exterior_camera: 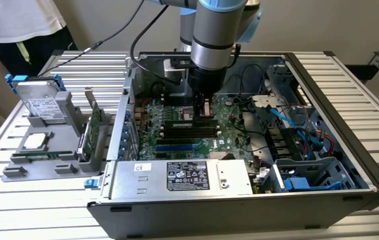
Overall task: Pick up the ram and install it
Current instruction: 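Insert the ram into the slot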
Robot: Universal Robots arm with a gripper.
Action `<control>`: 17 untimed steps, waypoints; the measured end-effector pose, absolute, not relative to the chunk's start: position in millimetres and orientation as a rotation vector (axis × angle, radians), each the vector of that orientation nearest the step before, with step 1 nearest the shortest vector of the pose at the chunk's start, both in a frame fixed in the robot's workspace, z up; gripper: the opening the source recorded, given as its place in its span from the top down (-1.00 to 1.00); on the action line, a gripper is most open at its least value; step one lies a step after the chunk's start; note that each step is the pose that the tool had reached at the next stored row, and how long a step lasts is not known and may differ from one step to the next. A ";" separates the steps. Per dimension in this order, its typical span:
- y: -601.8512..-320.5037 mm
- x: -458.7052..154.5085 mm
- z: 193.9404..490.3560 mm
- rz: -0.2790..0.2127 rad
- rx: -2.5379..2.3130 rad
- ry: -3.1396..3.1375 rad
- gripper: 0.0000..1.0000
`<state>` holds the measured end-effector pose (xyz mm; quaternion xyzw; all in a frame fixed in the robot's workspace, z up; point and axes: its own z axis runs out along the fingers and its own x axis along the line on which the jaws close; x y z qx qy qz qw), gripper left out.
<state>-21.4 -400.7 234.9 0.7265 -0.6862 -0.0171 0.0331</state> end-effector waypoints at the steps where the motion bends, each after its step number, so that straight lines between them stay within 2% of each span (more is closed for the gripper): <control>1: -400.8 -21.4 234.4 -0.052 2.235 -2.111 0.73; 17: -402.0 -21.5 228.2 -0.035 2.226 -2.104 0.73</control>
